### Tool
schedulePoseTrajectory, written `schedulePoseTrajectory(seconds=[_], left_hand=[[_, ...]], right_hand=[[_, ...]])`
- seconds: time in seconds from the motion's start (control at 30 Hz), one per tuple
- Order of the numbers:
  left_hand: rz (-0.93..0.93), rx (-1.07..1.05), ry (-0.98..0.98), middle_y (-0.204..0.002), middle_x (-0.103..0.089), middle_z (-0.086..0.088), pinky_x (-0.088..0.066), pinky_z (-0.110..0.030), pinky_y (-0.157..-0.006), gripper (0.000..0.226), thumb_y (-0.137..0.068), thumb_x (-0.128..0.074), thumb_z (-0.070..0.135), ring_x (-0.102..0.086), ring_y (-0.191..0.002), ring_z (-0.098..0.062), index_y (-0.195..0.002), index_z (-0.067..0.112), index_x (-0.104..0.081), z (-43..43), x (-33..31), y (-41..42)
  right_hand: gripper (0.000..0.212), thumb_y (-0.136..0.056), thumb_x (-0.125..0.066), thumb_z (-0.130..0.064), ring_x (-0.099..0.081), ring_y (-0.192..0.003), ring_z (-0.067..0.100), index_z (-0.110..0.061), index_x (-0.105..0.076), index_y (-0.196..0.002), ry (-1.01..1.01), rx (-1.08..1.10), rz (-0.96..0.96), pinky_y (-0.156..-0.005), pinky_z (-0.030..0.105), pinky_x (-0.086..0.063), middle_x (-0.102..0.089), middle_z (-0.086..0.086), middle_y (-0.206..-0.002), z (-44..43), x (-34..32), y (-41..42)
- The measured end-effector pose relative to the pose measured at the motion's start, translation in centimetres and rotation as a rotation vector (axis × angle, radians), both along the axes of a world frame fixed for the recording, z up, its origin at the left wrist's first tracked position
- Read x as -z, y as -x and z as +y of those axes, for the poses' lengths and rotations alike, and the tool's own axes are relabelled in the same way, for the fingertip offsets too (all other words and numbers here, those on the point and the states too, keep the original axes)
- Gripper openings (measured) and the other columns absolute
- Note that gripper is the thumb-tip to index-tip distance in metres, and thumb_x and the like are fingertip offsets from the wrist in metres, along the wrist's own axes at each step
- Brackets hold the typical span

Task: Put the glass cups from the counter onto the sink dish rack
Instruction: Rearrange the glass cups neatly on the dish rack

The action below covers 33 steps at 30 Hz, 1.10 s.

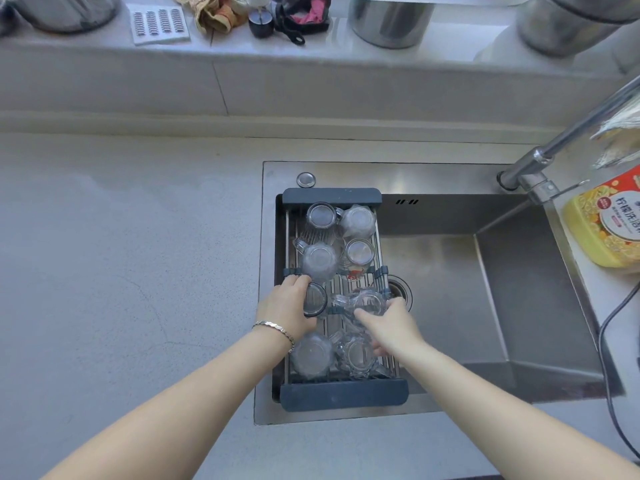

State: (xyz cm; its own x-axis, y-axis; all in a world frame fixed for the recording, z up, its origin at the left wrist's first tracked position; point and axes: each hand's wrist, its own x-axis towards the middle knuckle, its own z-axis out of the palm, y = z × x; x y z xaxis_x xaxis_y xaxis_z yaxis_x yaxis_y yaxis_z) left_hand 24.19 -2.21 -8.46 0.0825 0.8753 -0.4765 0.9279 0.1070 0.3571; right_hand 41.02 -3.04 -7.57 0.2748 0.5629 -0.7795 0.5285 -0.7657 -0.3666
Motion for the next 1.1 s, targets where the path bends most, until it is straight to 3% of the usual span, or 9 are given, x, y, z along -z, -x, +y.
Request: schedulePoseTrajectory(seconds=[0.1, 0.17, 0.27, 0.43, 0.57, 0.73, 0.9, 1.03, 1.1], left_hand=[[0.007, 0.007, -0.005, -0.133, -0.049, -0.001, -0.051, -0.035, -0.083, 0.06, -0.078, -0.067, 0.028, -0.055, -0.113, -0.024, -0.132, 0.02, -0.04, 0.0, 0.1, -0.1], [0.011, 0.011, 0.003, -0.134, -0.048, 0.0, -0.051, -0.036, -0.085, 0.061, -0.078, -0.067, 0.028, -0.055, -0.114, -0.024, -0.132, 0.021, -0.04, -0.1, 0.1, -0.1], [0.011, 0.007, 0.013, -0.133, -0.048, 0.0, -0.051, -0.036, -0.085, 0.061, -0.078, -0.067, 0.028, -0.055, -0.114, -0.024, -0.132, 0.021, -0.04, -0.1, 0.1, -0.2], [0.004, 0.005, -0.007, -0.134, -0.048, 0.001, -0.05, -0.033, -0.084, 0.063, -0.078, -0.067, 0.029, -0.055, -0.115, -0.022, -0.134, 0.021, -0.039, -0.2, 0.3, -0.1], [-0.038, -0.013, -0.03, -0.136, -0.048, 0.0, -0.05, -0.033, -0.09, 0.066, -0.079, -0.067, 0.029, -0.053, -0.117, -0.021, -0.137, 0.021, -0.037, -0.4, 0.6, -0.1], [-0.084, -0.039, -0.045, -0.134, -0.049, -0.002, -0.049, -0.038, -0.097, 0.067, -0.077, -0.07, 0.032, -0.052, -0.118, -0.023, -0.135, 0.018, -0.041, -0.4, 0.9, -0.5], [-0.058, -0.018, -0.06, -0.134, -0.049, -0.001, -0.05, -0.037, -0.094, 0.066, -0.078, -0.069, 0.035, -0.053, -0.117, -0.023, -0.135, 0.018, -0.04, -0.6, 1.1, -0.6], [0.002, 0.023, -0.051, -0.139, -0.043, 0.001, -0.049, -0.033, -0.089, 0.073, -0.08, -0.066, 0.042, -0.051, -0.12, -0.02, -0.14, 0.02, -0.031, -0.6, 0.6, -0.5], [0.007, 0.011, -0.046, -0.142, -0.039, 0.001, -0.051, -0.036, -0.088, 0.084, -0.076, -0.067, 0.049, -0.05, -0.121, -0.021, -0.143, 0.022, -0.024, -0.7, 0.1, -0.3]], right_hand=[[0.064, -0.083, -0.062, -0.041, -0.048, -0.117, 0.027, -0.016, -0.033, -0.134, -0.284, -0.436, -0.294, -0.092, 0.036, -0.044, -0.043, 0.009, -0.132, -0.8, 0.1, -0.9], [0.065, -0.082, -0.063, -0.04, -0.039, -0.125, 0.024, -0.022, -0.033, -0.137, -0.378, -0.559, -0.264, -0.098, 0.037, -0.041, -0.041, 0.003, -0.135, -0.5, 0.8, -1.2], [0.069, -0.078, -0.066, -0.04, -0.035, -0.124, 0.023, -0.029, -0.033, -0.138, -0.354, -0.701, -0.259, -0.096, 0.036, -0.043, -0.041, -0.001, -0.135, -0.1, 2.2, -1.2], [0.069, -0.073, -0.071, -0.041, -0.041, -0.116, 0.023, -0.026, -0.042, -0.133, -0.426, -0.681, -0.344, -0.094, 0.033, -0.041, -0.052, 0.003, -0.117, 0.5, 2.8, -1.2], [0.068, -0.07, -0.074, -0.043, -0.042, -0.109, 0.024, -0.023, -0.046, -0.129, -0.463, -0.571, -0.357, -0.088, 0.034, -0.043, -0.049, 0.006, -0.108, 0.1, 3.2, -0.9], [0.073, -0.07, -0.075, -0.044, -0.041, -0.111, 0.025, -0.018, -0.044, -0.131, -0.491, -0.538, -0.328, -0.091, 0.034, -0.041, -0.046, 0.008, -0.111, 0.8, 3.2, -0.8], [0.073, -0.071, -0.074, -0.045, -0.039, -0.115, 0.023, -0.023, -0.04, -0.132, -0.451, -0.616, -0.285, -0.095, 0.034, -0.041, -0.045, 0.006, -0.117, 0.7, 3.4, -1.6], [0.072, -0.079, -0.068, -0.041, -0.035, -0.123, 0.025, -0.018, -0.035, -0.138, -0.45, -0.563, -0.203, -0.103, 0.036, -0.036, -0.042, 0.009, -0.127, 0.2, 2.7, -2.0], [0.06, -0.083, -0.065, -0.035, -0.037, -0.122, 0.025, -0.014, -0.041, -0.134, -0.524, -0.481, -0.168, -0.102, 0.034, -0.034, -0.045, 0.01, -0.125, -0.7, 1.6, -2.4]])
